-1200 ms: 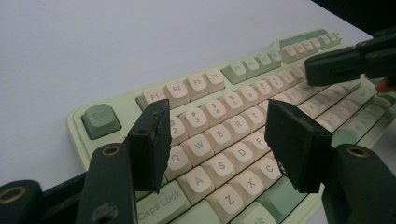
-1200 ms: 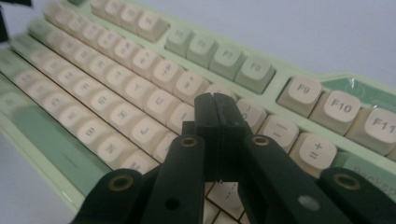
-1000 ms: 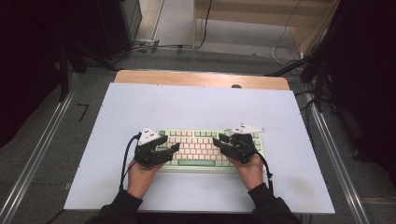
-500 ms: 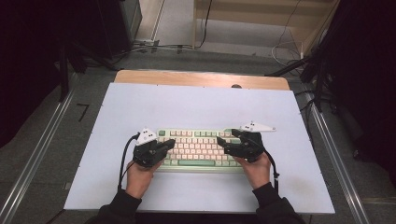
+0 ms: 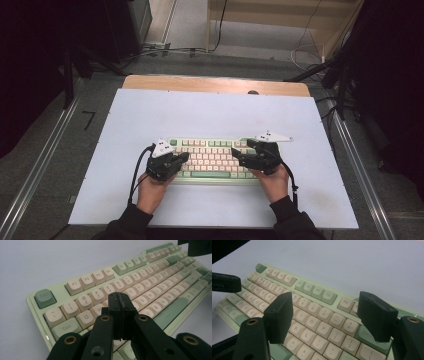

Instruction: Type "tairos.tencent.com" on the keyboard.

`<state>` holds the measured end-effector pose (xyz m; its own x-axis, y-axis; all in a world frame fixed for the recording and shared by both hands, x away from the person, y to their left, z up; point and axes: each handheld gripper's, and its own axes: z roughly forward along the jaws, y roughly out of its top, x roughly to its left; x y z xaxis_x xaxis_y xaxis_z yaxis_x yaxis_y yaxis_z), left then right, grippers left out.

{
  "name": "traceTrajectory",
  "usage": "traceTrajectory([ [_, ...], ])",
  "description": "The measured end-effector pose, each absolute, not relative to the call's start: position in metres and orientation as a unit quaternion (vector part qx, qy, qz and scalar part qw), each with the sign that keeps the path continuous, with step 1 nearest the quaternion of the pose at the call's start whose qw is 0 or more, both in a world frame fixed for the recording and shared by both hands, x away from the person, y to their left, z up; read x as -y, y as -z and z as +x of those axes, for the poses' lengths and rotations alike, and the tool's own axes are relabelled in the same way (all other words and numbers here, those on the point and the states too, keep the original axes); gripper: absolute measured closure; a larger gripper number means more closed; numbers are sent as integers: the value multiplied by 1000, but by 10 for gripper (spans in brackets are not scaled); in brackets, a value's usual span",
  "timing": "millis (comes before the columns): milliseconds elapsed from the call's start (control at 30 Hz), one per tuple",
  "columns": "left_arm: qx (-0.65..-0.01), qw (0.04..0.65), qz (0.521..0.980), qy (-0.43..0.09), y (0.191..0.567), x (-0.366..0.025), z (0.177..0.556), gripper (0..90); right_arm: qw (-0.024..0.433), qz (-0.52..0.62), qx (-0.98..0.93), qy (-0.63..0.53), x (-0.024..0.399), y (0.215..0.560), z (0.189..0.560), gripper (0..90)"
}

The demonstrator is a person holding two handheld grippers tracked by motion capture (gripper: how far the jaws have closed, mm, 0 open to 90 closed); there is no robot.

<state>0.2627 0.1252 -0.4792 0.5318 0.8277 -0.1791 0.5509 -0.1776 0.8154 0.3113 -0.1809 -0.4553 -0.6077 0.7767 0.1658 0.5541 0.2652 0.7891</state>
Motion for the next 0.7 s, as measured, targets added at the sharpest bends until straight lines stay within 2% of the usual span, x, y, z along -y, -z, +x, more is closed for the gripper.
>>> traceTrajectory([
  [700,-466,419,766,-142,490,-118,270,900,126,424,-787,-431,179,457,311,277],
])
